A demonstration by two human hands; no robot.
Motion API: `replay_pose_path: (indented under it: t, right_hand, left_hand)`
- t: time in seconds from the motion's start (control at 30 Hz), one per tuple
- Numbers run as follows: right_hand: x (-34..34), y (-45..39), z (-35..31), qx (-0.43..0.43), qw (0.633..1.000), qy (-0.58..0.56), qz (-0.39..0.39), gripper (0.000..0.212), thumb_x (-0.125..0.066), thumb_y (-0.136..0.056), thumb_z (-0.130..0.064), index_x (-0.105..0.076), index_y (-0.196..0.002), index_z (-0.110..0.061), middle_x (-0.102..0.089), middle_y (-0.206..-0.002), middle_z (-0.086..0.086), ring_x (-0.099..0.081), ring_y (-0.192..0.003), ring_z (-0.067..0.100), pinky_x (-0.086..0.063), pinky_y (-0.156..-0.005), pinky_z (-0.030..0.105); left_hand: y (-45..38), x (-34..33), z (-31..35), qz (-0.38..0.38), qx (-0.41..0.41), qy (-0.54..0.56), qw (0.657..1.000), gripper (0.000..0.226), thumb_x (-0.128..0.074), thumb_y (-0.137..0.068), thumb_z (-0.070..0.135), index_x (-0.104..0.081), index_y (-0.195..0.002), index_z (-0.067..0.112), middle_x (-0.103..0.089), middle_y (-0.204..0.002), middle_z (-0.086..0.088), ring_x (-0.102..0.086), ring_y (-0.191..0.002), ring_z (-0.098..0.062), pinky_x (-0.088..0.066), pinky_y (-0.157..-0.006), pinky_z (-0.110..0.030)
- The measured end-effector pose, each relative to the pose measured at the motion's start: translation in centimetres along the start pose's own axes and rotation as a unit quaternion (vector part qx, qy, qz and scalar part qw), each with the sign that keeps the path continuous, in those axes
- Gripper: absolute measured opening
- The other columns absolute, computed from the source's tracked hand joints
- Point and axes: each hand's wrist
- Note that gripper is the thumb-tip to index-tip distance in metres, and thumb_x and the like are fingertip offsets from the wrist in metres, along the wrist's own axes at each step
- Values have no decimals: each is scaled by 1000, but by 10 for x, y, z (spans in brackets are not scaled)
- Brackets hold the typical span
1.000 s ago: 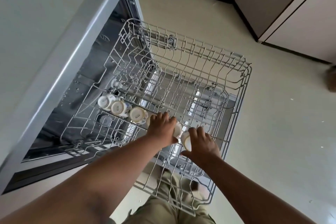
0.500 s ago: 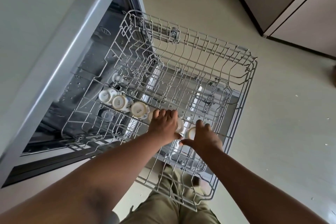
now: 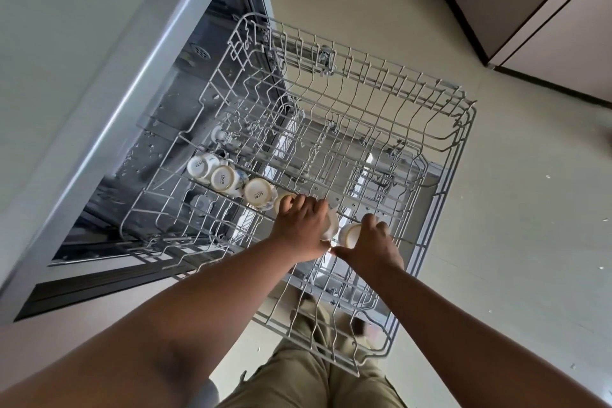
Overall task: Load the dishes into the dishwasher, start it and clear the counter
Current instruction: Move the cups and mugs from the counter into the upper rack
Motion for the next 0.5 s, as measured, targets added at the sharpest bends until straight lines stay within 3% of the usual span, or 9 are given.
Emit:
replay_pose_path:
  t: [0.2, 0.37, 0.43, 0.5]
  right_hand:
    - [-2, 5, 10, 27, 988, 144, 45, 98, -54, -67, -85, -21, -133, -21, -41, -127, 9, -60, -106, 32, -48, -64, 37]
    - [15, 5, 23, 89, 971, 192, 107, 99, -35, -69, -91, -26, -135, -18, -43, -130, 12, -51, -116, 32, -44, -93, 43]
    - [27, 4, 25, 115, 963, 206, 127, 98, -33, -72, -90, -27, -138, -17, -42, -134, 12, -48, -120, 32, -40, -98, 43]
    - [39, 4, 26, 136, 954, 224, 144, 97, -32, -74, -88, -27, -139, -17, -42, -136, 12, -44, -123, 32, -37, -102, 43]
  left_hand:
    - [5, 2, 0, 13, 4, 7, 1000, 80, -58, -74, 67, -32, -134, 21, -47, -130, -4, -37, -123, -25, -20, -99, -43]
    - [13, 14, -5, 76, 10, 9, 997, 66, -48, -79, 68, -39, -127, 23, -48, -127, -1, -40, -118, -22, -24, -98, -39]
    - [19, 21, -8, 91, 21, 15, 995, 70, -46, -82, 67, -36, -134, 21, -41, -141, -6, -35, -130, -25, -24, -105, -39]
    - [27, 27, -12, 89, 42, 32, 995, 81, -42, -86, 68, -24, -147, 19, -21, -159, -8, -18, -145, -28, -12, -115, -40]
Point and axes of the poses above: each hand's wrist, its own y-axis away from the middle knuckle, its own x-axis out of the back of the hand, z = x × y
